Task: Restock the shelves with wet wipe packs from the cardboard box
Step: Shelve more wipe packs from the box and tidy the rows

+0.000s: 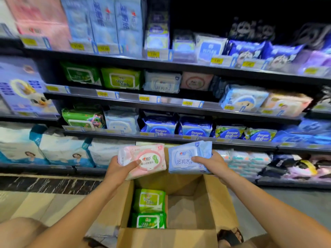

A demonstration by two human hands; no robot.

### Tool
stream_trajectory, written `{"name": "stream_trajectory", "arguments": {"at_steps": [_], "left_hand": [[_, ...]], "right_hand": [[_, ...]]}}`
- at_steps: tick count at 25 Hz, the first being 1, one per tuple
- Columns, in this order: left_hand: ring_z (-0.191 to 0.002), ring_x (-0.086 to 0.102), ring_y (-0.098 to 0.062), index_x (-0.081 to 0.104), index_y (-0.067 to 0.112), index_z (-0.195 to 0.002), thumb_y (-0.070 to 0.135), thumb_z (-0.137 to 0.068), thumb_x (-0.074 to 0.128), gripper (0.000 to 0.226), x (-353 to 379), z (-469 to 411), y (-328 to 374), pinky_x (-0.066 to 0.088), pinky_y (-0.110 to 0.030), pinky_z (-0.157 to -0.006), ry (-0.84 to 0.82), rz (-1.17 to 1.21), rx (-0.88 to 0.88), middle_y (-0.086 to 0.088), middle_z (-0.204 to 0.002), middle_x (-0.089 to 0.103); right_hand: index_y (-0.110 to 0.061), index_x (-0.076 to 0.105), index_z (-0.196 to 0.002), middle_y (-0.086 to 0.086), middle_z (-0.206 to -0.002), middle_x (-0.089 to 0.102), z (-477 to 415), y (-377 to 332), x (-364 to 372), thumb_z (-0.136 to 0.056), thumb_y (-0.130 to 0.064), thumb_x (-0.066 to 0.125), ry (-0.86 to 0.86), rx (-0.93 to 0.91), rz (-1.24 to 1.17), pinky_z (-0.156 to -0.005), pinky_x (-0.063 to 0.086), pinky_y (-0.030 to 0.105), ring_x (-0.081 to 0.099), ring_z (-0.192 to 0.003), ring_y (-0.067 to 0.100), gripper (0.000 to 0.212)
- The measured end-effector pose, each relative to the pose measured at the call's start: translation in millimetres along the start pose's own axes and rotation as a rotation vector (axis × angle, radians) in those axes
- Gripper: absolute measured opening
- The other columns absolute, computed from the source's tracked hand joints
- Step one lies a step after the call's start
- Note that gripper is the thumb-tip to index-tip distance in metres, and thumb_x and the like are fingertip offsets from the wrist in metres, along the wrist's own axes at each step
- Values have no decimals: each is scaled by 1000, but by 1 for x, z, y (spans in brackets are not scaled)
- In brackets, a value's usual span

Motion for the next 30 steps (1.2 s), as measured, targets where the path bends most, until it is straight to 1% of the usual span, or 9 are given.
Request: {"name": "stream_trajectory", "arguments": {"at_steps": [3,5,7,12,15,20,23,27,30], "left_hand": [[-97,67,-13,55,27,-114,24,-82,87,45,-5,-3,28,58,-36,-82,-27,20,48,8,-106,68],[-100,70,-19,56,24,-123,27,-80,89,54,-9,-11,41,60,-46,-89,-46,36,58,3,-112,70],[-105,72,-23,55,23,-132,35,-73,93,70,-11,-19,59,61,-50,-91,-73,52,81,0,-119,71],[-105,74,-24,58,23,-132,32,-76,89,65,-13,-38,93,63,-45,-85,-144,141,116,0,-119,75],[-100,76,-24,58,24,-131,49,-54,98,90,-21,-49,93,63,-47,-84,-128,169,89,0,-117,76],[-93,77,-23,60,23,-126,33,-77,88,58,-27,-67,101,61,-36,-67,-100,202,70,-2,-113,76],[-95,77,-24,62,25,-128,33,-80,87,55,-27,-80,105,63,-40,-75,-92,208,64,0,-111,78],[-89,78,-20,61,24,-129,37,-79,88,59,-24,-90,101,60,-32,-61,-76,210,37,0,-110,78],[-89,77,-19,59,22,-132,38,-77,89,64,-24,-95,95,58,-27,-55,-38,203,14,0,-111,77]], "right_hand": [[-28,69,-107,-7,-103,76,8,-33,-12,-73,-38,91,-11,-60,-71,-73,55,29,72,-92,13,42],[-26,68,-118,-6,-110,76,10,-51,-19,-71,-41,92,-10,-93,-108,-82,57,35,73,-97,16,55],[-27,68,-118,-6,-108,77,12,-69,-25,-75,-39,90,-13,-120,-138,-83,57,37,74,-97,16,50],[-28,67,-117,-5,-107,78,11,-112,-36,-81,-35,86,-9,-190,-186,-73,57,34,75,-93,17,42],[-29,68,-119,-8,-109,77,3,-128,-42,-82,-36,84,15,-224,-205,-75,55,32,73,-99,17,41],[-26,69,-122,-7,-111,78,-13,-149,-41,-86,-37,80,13,-264,-247,-78,53,34,71,-102,22,40],[-25,68,-125,-3,-115,77,-28,-161,-35,-87,-37,79,-6,-270,-296,-96,55,50,72,-108,27,41],[-24,68,-117,-2,-113,78,-45,-180,-22,-90,-31,76,-12,-255,-386,-92,54,46,71,-101,23,29],[-24,67,-117,-5,-112,78,-57,-200,-10,-89,-31,77,-7,-290,-399,-93,53,45,70,-106,22,30]]}}
Point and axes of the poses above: each hand's wrist, its own z-axis away from the middle knuckle, its own x-axis out of the palm, y = z × x, the point moved 10 cm from there along -z, towards the middle knuckle
